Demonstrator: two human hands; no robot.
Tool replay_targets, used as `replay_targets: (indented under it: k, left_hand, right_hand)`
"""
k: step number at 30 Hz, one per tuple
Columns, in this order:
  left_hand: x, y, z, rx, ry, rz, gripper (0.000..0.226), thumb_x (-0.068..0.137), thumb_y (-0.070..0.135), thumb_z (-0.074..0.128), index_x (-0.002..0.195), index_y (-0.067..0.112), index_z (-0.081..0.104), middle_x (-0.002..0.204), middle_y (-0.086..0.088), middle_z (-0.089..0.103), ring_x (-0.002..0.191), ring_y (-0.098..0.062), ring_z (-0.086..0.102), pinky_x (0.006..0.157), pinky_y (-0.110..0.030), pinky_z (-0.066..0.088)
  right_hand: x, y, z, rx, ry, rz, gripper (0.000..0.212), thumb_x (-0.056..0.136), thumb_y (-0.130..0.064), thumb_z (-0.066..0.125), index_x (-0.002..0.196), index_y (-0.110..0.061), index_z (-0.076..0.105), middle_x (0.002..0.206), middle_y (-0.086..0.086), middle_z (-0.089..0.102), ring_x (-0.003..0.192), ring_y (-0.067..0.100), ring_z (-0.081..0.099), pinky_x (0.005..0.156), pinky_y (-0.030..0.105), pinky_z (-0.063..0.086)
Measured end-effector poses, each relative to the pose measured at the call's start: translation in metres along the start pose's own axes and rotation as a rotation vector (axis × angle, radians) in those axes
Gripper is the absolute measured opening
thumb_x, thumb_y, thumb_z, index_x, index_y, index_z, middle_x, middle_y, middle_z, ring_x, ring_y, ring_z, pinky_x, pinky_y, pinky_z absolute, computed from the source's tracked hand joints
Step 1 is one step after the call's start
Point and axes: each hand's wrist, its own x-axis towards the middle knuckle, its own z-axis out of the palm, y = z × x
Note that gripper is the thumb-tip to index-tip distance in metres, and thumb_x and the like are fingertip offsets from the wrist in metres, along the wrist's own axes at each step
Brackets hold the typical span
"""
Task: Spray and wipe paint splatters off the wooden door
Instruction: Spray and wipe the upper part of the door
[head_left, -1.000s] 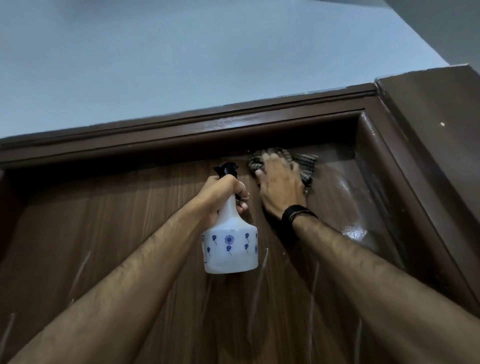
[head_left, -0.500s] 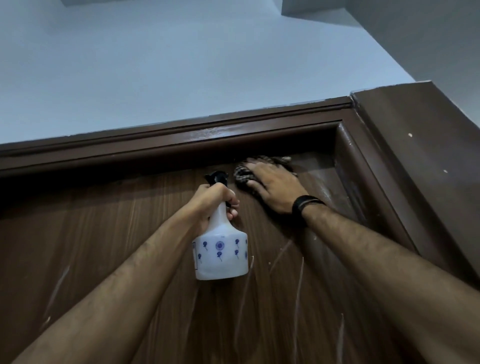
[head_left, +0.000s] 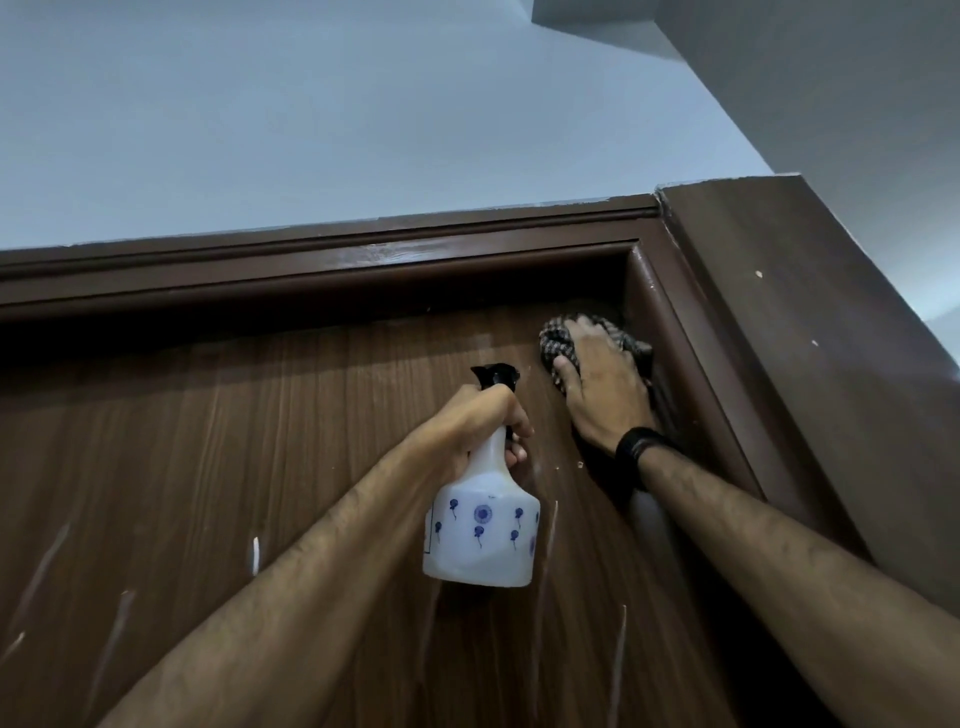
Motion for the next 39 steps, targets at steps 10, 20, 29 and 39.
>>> replay_targets:
  k: [10, 20, 29, 39]
  left_hand:
    - [0.001, 0.001, 0.017, -0.061, 0.007, -0.013, 0.009, 0.079, -0.003, 0.061, 0.087, 0.000, 0.058, 0.065, -0.013, 0.061, 0.048, -0.019, 0.056, 0.048, -0.026, 0.046]
    - [-0.051, -0.026, 0.004, -0.189, -0.035, -0.020, 0.016, 0.082, -0.007, 0.057, 0.089, 0.007, 0.056, 0.072, -0.011, 0.056, 0.049, -0.016, 0.055, 0.044, -0.023, 0.045]
    - [-0.088, -0.072, 0.028, -0.207, -0.043, -0.087, 0.017, 0.083, -0.010, 0.058, 0.089, 0.006, 0.057, 0.061, -0.008, 0.055, 0.047, -0.017, 0.055, 0.043, -0.024, 0.044]
    - [-0.104, -0.096, 0.040, -0.170, 0.024, -0.106, 0.020, 0.080, -0.009, 0.055, 0.069, 0.008, 0.053, 0.054, -0.011, 0.051, 0.048, -0.024, 0.052, 0.045, -0.025, 0.043]
  right_hand:
    - [-0.008, 0.007, -0.011, -0.006, -0.063, 0.015, 0.052, 0.105, -0.035, 0.039, 0.154, -0.018, 0.030, 0.162, 0.001, 0.026, 0.150, 0.017, 0.019, 0.120, 0.037, 0.022]
    - [-0.073, -0.012, -0.006, -0.009, -0.133, -0.106, 0.055, 0.105, -0.037, 0.037, 0.157, -0.024, 0.022, 0.164, -0.004, 0.020, 0.152, 0.012, 0.012, 0.123, 0.043, 0.013]
    - [-0.059, -0.006, -0.008, 0.002, -0.103, 0.013, 0.053, 0.105, -0.035, 0.038, 0.155, -0.020, 0.026, 0.163, 0.001, 0.023, 0.151, 0.019, 0.016, 0.121, 0.051, 0.018]
    - [-0.123, -0.008, -0.015, 0.001, -0.174, -0.159, 0.054, 0.106, -0.035, 0.038, 0.157, -0.024, 0.024, 0.164, -0.004, 0.020, 0.152, 0.013, 0.013, 0.122, 0.042, 0.013]
